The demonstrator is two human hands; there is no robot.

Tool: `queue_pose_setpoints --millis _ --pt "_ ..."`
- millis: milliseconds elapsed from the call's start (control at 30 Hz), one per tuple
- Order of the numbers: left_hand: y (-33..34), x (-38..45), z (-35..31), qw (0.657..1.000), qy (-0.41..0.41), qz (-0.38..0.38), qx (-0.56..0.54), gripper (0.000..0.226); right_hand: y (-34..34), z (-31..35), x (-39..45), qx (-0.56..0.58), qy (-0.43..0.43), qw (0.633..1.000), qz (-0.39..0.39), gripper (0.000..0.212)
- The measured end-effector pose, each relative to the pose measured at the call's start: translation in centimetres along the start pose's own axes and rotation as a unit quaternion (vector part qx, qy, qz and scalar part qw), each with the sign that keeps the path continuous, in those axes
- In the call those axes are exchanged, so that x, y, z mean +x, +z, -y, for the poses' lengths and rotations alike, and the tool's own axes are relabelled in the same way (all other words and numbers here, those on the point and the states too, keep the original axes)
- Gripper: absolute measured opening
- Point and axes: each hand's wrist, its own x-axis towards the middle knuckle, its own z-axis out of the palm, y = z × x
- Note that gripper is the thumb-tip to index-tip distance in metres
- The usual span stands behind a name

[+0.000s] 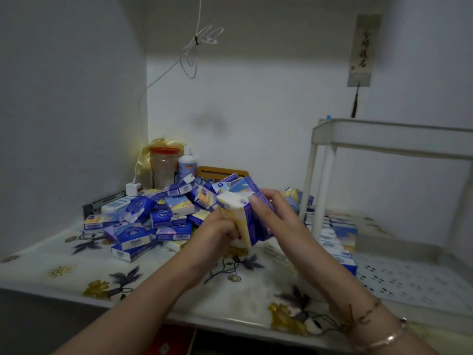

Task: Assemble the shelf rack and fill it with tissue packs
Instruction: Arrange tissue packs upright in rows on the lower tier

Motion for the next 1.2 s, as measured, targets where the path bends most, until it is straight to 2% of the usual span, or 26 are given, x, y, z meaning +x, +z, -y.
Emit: queue_pose_setpoints --millis 100,200,333,400,533,700,767,900,1033,1133,1200 --pt "1.9 -0.9 -0.7 1.000 0.009 0.010 -0.002 0.059 -0.6 0.9 -2.1 -0.035 -0.034 0.999 0.008 0.062" --pt "4.0 -1.9 -1.3 0.999 0.024 0.009 0.038 0.068 -1.4 1.1 -3.3 -0.069 -0.051 0.996 -0.006 0.064" --pt "6.0 -2.6 -1.9 0.998 0.019 0.020 0.049 0.045 -3.3 1.5 -4.6 -0.178 -0.096 0.978 -0.046 0.066" --pt "6.7 -2.8 -2.3 0.998 0.018 0.024 0.062 0.036 -4.4 2.0 -5.0 -0.184 -0.106 0.976 -0.056 0.062" --pt "7.8 -3.0 -3.0 0.992 0.024 0.063 0.108 0.067 -6.1 2.5 -5.8 -0.167 -0.086 0.981 -0.047 0.086" --pt "9.0 -2.8 -2.6 0.983 0.030 0.092 0.156 0.076 -7.3 2.1 -6.4 -0.198 -0.074 0.977 -0.028 0.095" --pt "9.8 -2.7 -2.3 0.981 0.026 0.111 0.159 0.080 -7.7 2.0 -6.6 -0.188 -0.063 0.980 -0.030 0.092" --pt "11.3 -2.7 -2.1 0.974 0.056 0.139 0.167 0.085 -9.1 2.3 -7.1 -0.124 -0.042 0.990 -0.056 0.069" --pt "11.8 -2.1 -1.0 0.960 0.119 0.108 0.231 0.077 -12.1 2.1 -7.4 -0.081 0.012 0.991 -0.110 0.049" --pt "11.2 -0.9 0.8 0.956 0.160 0.052 0.241 0.075 -14.5 1.0 -6.4 -0.058 0.055 0.983 -0.167 0.056" --pt "10.8 0.0 2.0 0.961 0.150 0.020 0.230 0.073 -15.9 -0.2 -5.5 -0.044 0.098 0.977 -0.184 0.059"
